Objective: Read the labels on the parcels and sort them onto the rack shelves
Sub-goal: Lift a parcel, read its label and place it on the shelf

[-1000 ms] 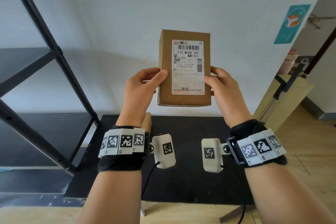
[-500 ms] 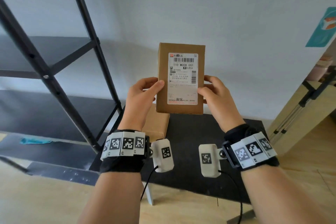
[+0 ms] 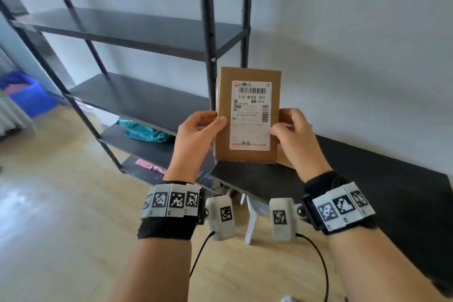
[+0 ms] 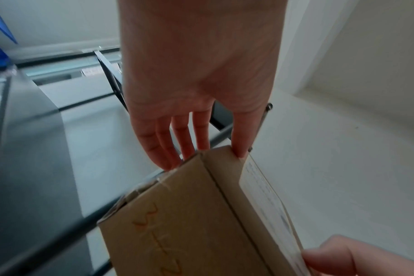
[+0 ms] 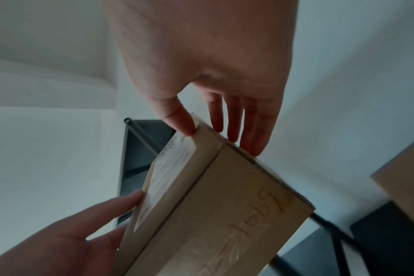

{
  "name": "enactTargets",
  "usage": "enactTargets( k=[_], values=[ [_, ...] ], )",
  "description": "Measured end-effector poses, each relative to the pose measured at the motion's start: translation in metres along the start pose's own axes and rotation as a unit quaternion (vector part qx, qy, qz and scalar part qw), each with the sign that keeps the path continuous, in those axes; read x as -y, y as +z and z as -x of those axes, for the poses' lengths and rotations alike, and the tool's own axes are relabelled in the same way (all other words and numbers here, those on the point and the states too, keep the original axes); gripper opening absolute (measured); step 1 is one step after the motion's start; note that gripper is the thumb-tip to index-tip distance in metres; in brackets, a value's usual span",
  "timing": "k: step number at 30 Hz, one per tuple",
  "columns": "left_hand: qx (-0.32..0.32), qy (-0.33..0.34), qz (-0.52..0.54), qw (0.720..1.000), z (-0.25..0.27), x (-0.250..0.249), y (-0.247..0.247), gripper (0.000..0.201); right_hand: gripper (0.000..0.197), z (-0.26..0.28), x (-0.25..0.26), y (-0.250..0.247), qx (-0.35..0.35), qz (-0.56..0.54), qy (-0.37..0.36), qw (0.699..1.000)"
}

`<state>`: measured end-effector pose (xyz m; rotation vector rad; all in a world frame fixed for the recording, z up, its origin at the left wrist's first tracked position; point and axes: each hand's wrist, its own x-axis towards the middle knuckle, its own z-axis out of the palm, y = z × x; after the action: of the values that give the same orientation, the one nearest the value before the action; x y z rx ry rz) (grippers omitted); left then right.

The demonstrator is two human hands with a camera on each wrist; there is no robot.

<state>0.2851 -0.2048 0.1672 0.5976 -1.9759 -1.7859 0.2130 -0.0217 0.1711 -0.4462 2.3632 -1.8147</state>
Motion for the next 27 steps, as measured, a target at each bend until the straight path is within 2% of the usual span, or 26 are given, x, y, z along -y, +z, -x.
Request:
enactTargets(
  k=[8,15,20,27],
  values=[
    [-0.106,-0.049,-0.010,0.993,0.029,0.026,-0.156,0.034,0.032,0.034,0.032,0.152,0.091,-0.038,-0.001,0.995],
    [-0.205,-0.052,0.014,0.977,0.027,0.043,-0.266,0.032,0.027,0.025,0.063,0.277,0.188,-0.024,-0.032,0.981],
    [-0.245,-0.053,0.016,0.968,-0.005,0.053,-0.325,0.037,0.019,-0.002,0.078,0.356,0.239,-0.045,-0.032,0.969],
    [-0.291,-0.048,0.008,0.956,-0.091,0.048,-0.416,0.043,0.023,-0.080,0.115,0.482,0.285,-0.056,-0.059,0.955]
  ],
)
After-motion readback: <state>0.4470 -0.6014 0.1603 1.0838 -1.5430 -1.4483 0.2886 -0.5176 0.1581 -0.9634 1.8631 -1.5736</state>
